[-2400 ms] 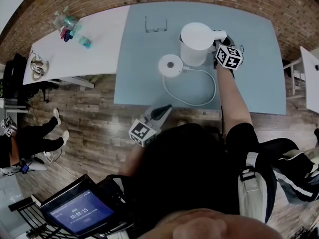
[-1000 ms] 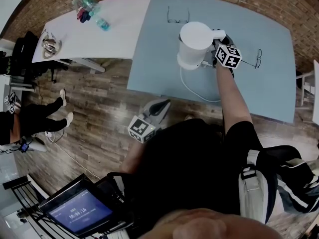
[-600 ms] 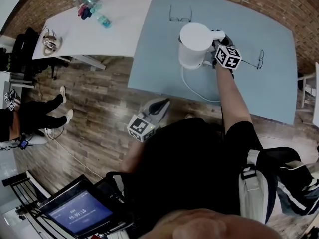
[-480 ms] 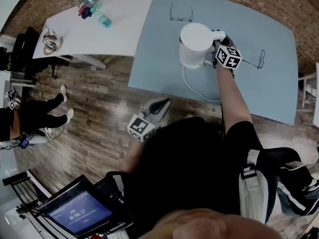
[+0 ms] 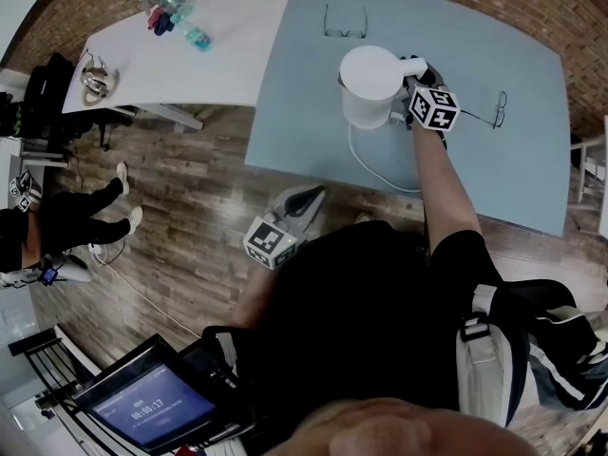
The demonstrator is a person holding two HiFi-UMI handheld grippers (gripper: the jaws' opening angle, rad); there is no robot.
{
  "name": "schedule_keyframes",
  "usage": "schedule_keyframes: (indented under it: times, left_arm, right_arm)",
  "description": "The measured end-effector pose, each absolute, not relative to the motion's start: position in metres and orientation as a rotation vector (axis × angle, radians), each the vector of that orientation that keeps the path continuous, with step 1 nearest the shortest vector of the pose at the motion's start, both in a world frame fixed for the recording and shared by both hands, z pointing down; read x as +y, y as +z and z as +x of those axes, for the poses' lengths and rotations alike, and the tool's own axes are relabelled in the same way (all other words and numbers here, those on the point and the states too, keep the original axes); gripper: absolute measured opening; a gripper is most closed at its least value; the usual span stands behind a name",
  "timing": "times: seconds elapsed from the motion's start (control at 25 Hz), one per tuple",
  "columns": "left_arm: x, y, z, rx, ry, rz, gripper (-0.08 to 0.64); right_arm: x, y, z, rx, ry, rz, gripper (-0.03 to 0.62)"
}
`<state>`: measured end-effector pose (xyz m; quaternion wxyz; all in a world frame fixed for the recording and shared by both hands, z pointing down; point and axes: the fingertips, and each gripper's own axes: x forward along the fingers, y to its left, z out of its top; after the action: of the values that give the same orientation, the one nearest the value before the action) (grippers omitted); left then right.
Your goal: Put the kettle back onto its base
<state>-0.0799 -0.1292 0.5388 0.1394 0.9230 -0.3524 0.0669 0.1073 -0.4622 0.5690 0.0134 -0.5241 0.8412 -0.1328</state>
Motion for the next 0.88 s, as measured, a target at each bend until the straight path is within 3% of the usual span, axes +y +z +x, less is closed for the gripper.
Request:
schedule_keyframes:
  times: [0.88]
  left_arm:
    - [-0.1300,0.5387,-0.0746,-1.005,0.197,2.667,0.002]
  right_arm:
    - [-0.4542,0.5716,0.1061,2.650,-0.377,-1.657,0.112]
